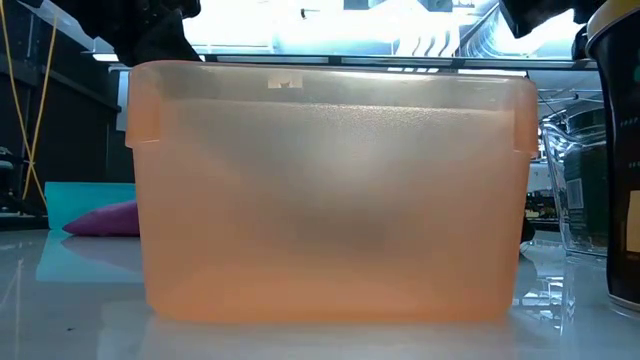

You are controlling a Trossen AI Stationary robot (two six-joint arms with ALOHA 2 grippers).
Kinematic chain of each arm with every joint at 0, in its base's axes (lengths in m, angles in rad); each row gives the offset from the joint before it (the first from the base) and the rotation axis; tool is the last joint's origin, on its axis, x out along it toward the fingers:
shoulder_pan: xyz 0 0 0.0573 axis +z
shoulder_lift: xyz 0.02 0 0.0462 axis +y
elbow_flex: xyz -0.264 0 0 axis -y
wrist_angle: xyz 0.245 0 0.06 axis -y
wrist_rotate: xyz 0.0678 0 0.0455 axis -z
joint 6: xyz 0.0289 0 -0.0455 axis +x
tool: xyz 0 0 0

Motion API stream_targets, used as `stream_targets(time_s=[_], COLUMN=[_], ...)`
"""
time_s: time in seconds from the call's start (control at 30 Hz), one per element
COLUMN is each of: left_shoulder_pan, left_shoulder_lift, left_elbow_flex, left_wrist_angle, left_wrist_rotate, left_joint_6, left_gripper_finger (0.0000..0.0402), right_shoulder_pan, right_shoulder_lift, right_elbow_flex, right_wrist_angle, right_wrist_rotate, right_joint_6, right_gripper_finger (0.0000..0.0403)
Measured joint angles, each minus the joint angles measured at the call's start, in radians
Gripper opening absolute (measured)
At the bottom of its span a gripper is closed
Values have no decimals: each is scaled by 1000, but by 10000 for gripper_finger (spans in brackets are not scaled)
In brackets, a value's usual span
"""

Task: Sort spices by type
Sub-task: Put the green seasoning bottle into the transparent bin

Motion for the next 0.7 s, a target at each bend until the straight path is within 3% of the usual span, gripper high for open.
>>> stream_targets(time_s=[0.4,0.7], left_shoulder_pan=[0,0], left_shoulder_lift=[0,0], left_elbow_flex=[0,-2], left_wrist_angle=[0,2], left_wrist_rotate=[-5,-5], left_joint_6=[0,0], left_gripper_finger=[0,0], right_shoulder_pan=[-6,44], right_shoulder_lift=[0,-10], right_elbow_flex=[0,10], right_wrist_angle=[-26,-9], right_wrist_rotate=[52,-92], right_joint_6=[-84,-151], right_gripper_finger=[0,0])
